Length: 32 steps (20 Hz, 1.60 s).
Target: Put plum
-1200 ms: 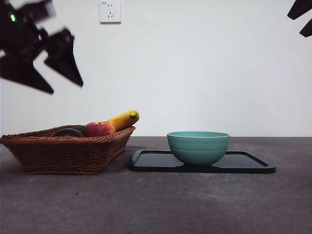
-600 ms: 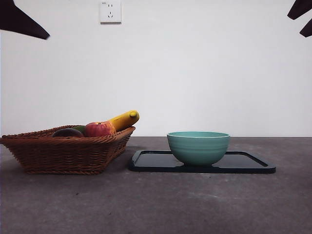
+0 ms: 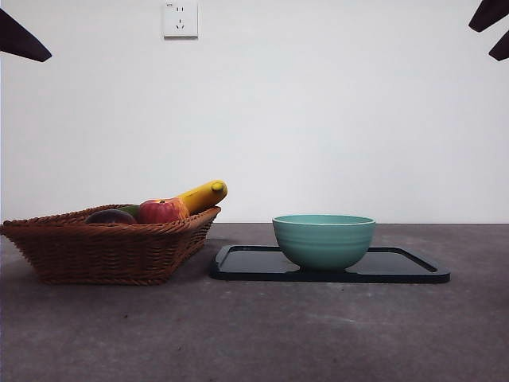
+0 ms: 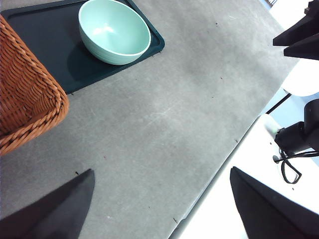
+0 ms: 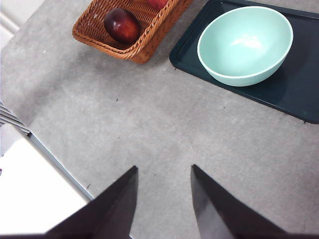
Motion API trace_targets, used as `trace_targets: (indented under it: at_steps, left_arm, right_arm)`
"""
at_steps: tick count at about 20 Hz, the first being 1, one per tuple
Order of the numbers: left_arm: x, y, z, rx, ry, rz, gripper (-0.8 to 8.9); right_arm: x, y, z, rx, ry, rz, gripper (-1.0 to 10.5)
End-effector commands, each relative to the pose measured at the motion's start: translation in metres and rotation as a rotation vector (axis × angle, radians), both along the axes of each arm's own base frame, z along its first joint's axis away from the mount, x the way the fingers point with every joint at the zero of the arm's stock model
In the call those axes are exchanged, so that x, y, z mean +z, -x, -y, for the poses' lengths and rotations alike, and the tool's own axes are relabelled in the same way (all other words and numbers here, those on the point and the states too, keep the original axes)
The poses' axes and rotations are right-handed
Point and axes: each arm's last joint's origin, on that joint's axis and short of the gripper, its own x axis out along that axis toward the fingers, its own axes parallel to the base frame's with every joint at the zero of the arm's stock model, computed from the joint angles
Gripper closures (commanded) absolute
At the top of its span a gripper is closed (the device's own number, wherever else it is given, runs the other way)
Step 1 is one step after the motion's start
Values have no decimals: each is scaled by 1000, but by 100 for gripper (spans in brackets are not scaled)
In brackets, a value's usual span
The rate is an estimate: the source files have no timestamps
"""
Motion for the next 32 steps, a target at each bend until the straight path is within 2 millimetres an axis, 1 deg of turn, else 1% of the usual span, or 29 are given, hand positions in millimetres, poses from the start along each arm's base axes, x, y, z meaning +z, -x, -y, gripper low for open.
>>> trace_targets:
  at_steps: [1, 3, 5, 7, 9, 11, 13, 16, 19, 20, 23, 26, 29, 32]
  left_arm:
    - [5, -1, 1, -16, 7, 26, 381]
    - [5, -1, 1, -16, 7, 25, 381]
    - [5, -1, 1, -16, 7, 25, 381]
    - [5, -1, 1, -16, 8, 26, 381]
    - [5, -1, 1, -16, 8, 27, 381]
    - [5, -1, 1, -16, 8, 27, 381]
    - [5, -2, 1, -16, 8, 28, 381]
    - [5, -1, 1, -16, 8, 28, 380]
    - [5, -2, 1, -16, 8, 28, 381]
    - [5, -1, 1, -16, 8, 29, 380]
    - [5, -2, 1, -17, 8, 29, 381]
    - [5, -1, 1, -19, 7, 31, 381]
    - [5, -2, 1, -19, 7, 32, 381]
    - [5, -2, 1, -19, 7, 32, 381]
  right_arm:
    - [2, -1, -1, -3, -12, -2, 775]
    - [2, -1, -1, -9, -16, -8, 775]
    - [3, -3, -1, -79, -33, -39, 774]
    - [5, -9, -2, -134, -54, -49, 737]
    - [9, -22, -5, -171, -59, -47, 720]
    - [14, -38, -8, -204, -28, -48, 719]
    - [19, -61, -14, -227, 19, -59, 715]
    - [22, -99, -22, -237, 73, -86, 687]
    - [18, -137, -32, -244, 130, -113, 679]
    - [14, -150, -36, -243, 155, -119, 679]
    - [1, -179, -44, -244, 195, -153, 679]
    - [-21, -203, -51, -246, 207, -172, 679]
    - [-44, -217, -55, -242, 227, -216, 680]
    - [-63, -225, -59, -234, 248, -261, 680]
